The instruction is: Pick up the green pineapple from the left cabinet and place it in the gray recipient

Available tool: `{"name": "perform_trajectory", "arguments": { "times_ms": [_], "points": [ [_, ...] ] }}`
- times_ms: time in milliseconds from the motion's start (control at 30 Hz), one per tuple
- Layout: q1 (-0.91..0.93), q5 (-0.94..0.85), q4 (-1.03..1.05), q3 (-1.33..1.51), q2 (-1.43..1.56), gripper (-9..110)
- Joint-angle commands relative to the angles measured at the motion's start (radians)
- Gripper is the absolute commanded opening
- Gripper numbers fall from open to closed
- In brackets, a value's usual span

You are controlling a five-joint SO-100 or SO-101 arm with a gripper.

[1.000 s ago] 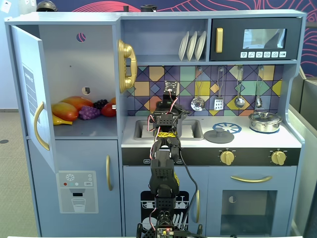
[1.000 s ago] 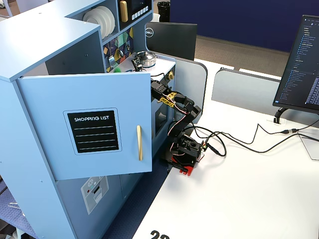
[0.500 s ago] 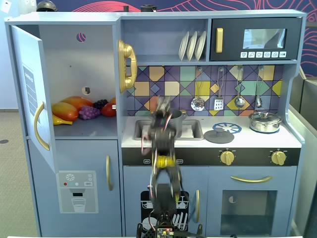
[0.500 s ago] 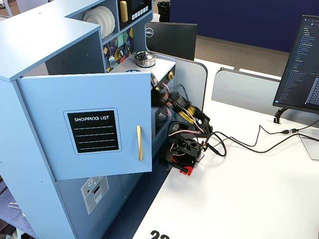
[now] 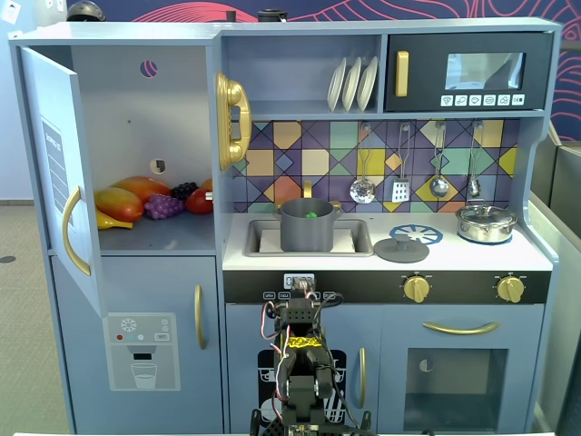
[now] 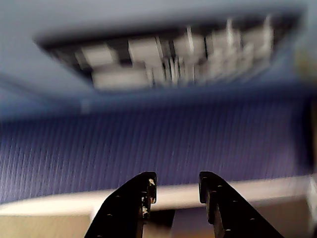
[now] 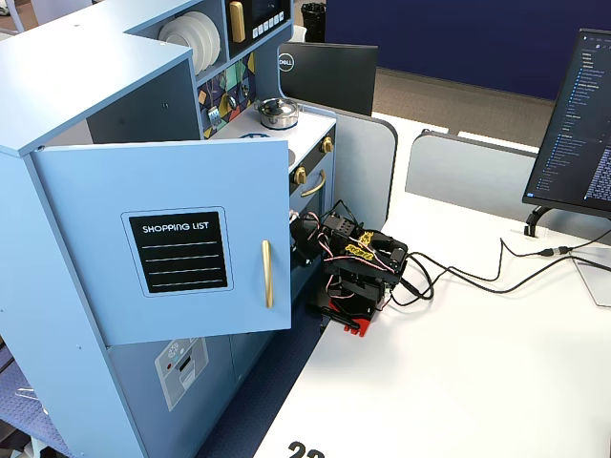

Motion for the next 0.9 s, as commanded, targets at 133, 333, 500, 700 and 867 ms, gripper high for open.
{"name": "perform_trajectory", "arguments": {
  "times_ms": [133, 333, 500, 700, 867],
  "points": [
    [-0.054, 0.13, 0.336, 0.003, 0.0, 0],
    [0.025, 0.006, 0.353, 0.002, 0.0, 1],
    [0.025, -0.034, 0.359, 0.002, 0.002, 2],
    [0.031, -0.034, 0.359, 0.002, 0.002, 2],
    [0.052, -0.034, 0.359, 0.002, 0.002, 3]
  ]
}}
